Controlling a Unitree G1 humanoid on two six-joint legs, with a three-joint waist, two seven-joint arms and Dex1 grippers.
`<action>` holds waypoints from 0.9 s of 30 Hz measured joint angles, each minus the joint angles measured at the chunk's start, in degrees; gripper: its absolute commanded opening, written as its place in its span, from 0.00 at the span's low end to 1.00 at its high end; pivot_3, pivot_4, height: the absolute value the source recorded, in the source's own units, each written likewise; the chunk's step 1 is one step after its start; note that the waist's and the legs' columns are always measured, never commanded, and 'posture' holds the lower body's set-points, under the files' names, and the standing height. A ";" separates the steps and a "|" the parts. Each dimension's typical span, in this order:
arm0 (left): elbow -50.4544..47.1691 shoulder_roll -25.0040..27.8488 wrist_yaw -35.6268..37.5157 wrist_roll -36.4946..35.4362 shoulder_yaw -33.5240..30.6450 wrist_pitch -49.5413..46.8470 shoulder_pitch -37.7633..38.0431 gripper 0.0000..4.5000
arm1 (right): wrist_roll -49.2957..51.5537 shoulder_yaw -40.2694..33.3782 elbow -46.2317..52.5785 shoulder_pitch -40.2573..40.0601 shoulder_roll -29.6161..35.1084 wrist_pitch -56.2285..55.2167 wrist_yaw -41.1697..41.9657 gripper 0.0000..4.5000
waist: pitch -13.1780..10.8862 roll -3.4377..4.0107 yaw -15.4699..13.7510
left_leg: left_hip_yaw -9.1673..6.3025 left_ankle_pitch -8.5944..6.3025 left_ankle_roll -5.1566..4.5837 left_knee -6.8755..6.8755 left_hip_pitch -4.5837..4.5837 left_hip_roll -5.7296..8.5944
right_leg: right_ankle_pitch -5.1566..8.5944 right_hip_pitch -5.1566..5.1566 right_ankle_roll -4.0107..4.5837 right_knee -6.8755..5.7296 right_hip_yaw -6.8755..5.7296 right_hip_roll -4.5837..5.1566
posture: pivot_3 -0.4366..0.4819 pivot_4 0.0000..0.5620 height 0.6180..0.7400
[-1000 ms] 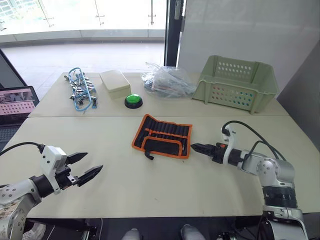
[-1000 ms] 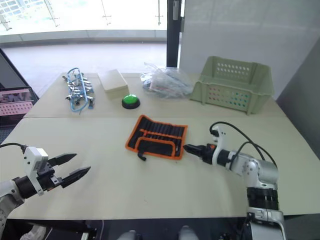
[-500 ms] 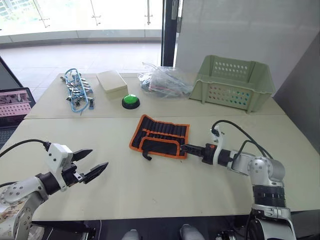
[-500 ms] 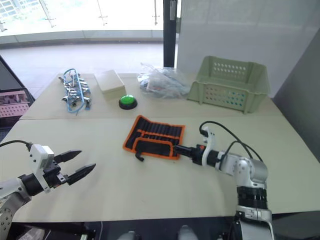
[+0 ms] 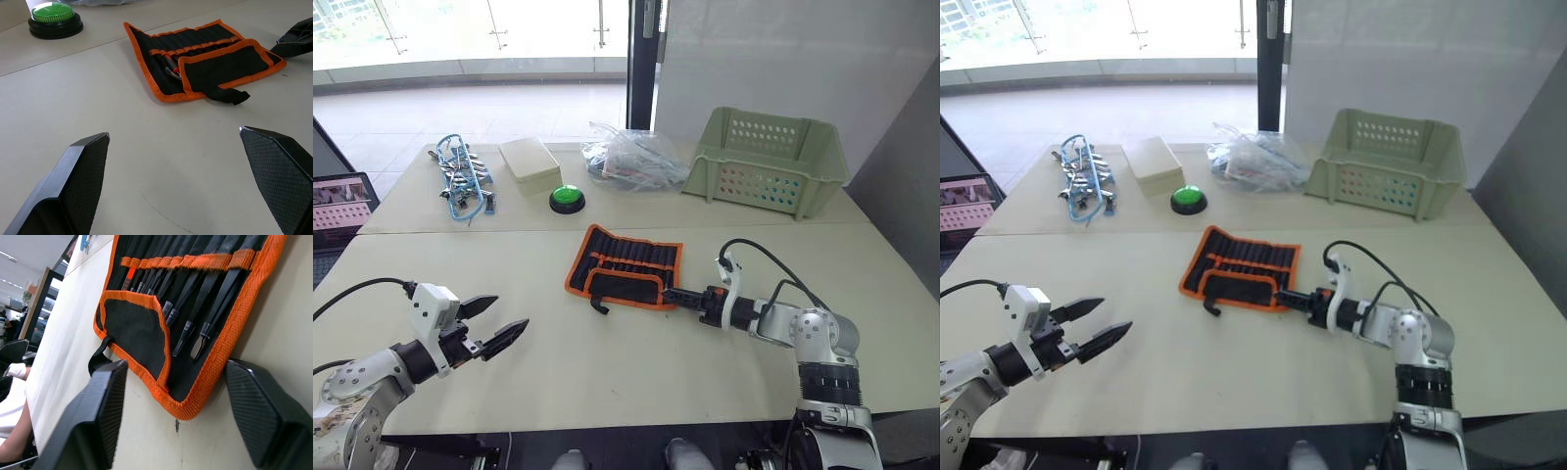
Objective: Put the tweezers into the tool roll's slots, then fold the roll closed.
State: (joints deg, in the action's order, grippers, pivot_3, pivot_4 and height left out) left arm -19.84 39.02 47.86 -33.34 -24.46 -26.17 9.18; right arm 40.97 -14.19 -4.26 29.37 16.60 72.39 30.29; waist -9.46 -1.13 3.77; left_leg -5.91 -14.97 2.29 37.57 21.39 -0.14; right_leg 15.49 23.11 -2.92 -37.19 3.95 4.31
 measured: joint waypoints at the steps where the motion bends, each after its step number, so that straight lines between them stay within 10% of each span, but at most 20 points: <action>1: -0.08 0.00 0.00 0.00 0.00 0.00 0.07 1.00 | 0.34 0.12 -0.24 -0.06 -0.21 0.43 0.00 0.35 | 0.00 0.00 0.01 | 0.00 0.00 0.00 -0.01 0.00 0.00 | 0.00 0.00 0.00 0.00 0.00 0.00 | 0.48 0.27 1.00; 6: -0.53 0.00 -0.03 -0.01 0.00 0.00 0.48 1.00 | 1.69 0.23 0.55 -0.26 -0.46 0.71 0.84 0.01 | 0.03 -0.06 0.02 | 0.01 0.00 0.00 -0.01 -0.04 0.00 | 0.00 -0.06 0.00 0.02 0.00 0.01 | 0.48 0.27 1.00; 17: -0.62 0.10 0.89 -0.08 0.71 0.01 0.77 1.00 | 3.28 0.60 1.83 -2.36 2.66 0.31 2.11 0.01 | 0.04 -0.06 -1.07 | 0.01 0.00 0.00 0.00 -0.07 0.11 | 0.00 -0.13 0.00 0.05 0.00 0.10 | 0.48 0.27 1.00; 27: -0.44 0.12 3.05 -0.34 4.53 -0.31 -0.19 1.00 | 0.75 5.63 0.04 -4.81 22.37 -1.34 13.15 0.01 | -0.02 0.01 -2.37 | 0.01 0.00 0.00 0.09 0.12 0.16 | 0.01 -0.04 -0.02 0.11 0.00 0.11 | 0.48 0.27 1.00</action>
State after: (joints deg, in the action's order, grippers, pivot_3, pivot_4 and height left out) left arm -20.28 39.14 50.90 -33.68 -19.93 -26.48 9.00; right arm 41.72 -8.57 -4.23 24.55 38.97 71.05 43.44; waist -9.48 -1.13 1.40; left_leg -5.90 -14.97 2.29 37.65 21.51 0.02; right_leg 15.50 23.08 -2.94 -37.08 3.95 4.42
